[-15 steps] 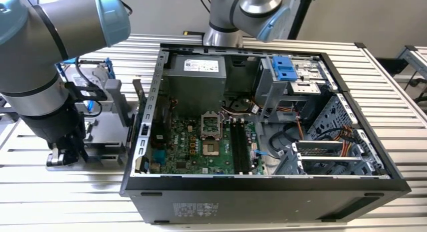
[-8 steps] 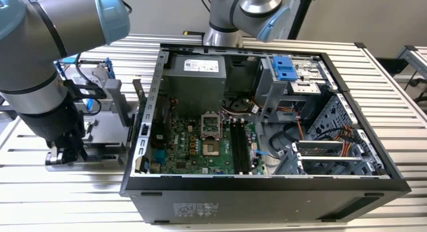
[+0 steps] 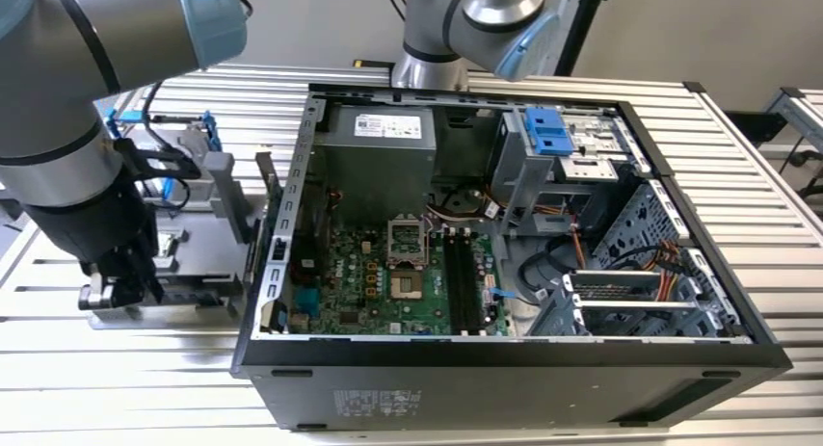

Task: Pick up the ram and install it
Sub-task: 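Pick up the ram and move it above insertion slot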

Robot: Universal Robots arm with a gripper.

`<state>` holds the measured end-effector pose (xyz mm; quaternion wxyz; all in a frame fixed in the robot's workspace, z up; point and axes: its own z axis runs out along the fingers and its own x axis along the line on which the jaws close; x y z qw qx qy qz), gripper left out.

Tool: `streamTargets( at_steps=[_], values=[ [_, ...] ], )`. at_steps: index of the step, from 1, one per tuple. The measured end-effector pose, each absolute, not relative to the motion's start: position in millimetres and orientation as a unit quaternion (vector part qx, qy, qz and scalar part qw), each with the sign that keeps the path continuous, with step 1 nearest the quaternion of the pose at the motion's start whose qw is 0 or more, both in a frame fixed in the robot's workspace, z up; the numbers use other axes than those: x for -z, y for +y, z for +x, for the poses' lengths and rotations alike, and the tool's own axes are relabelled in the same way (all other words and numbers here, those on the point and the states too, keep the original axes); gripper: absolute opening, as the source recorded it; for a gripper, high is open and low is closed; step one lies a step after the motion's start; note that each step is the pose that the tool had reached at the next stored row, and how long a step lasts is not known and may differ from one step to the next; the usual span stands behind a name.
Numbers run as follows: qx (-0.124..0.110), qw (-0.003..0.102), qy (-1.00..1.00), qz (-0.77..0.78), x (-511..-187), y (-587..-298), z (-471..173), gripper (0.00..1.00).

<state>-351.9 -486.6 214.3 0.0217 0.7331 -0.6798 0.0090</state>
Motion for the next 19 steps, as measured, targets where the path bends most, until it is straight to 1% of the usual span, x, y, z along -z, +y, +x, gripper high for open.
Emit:
streamTargets(
  at_steps=[15, 19],
  values=[
    [-0.009, 0.022, -0.681, 0.732, -233.8, -486.6, -352.0, 0.0],
    [-0.006, 0.019, -0.687, 0.727, -237.6, -486.6, -352.0, 0.0]
  ],
)
